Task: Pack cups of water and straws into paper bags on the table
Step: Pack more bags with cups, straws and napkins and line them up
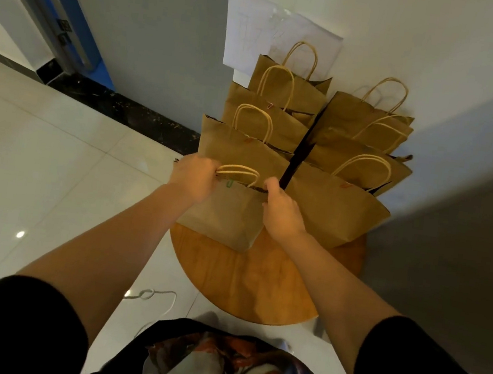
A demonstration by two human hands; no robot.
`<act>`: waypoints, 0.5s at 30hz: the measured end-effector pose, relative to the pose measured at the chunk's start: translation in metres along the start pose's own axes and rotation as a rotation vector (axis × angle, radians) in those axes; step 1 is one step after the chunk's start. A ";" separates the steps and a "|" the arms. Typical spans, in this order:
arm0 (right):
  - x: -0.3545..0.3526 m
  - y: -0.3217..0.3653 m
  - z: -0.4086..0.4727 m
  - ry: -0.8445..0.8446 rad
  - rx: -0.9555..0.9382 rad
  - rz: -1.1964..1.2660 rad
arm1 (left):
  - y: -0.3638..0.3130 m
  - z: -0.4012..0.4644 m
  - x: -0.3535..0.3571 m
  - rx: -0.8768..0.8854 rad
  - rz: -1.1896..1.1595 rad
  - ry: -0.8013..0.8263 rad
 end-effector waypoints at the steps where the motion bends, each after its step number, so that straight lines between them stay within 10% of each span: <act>1: -0.001 0.001 -0.001 -0.002 0.001 -0.012 | -0.001 -0.002 -0.002 -0.033 0.054 -0.007; 6: -0.012 0.003 -0.012 -0.080 -0.049 -0.052 | -0.025 -0.024 -0.013 -0.223 0.413 0.196; 15: -0.073 -0.039 -0.107 -0.177 -0.073 0.001 | -0.170 -0.082 -0.044 0.042 0.144 0.129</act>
Point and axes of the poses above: each hand's wrist, its own z-axis towards the middle knuckle, its own x-axis out of the palm, y = z × x, the point moved 3 cm from there along z, towards the middle knuckle, and after that the axes turned 4 degrees about -y, right-handed, at the moved point
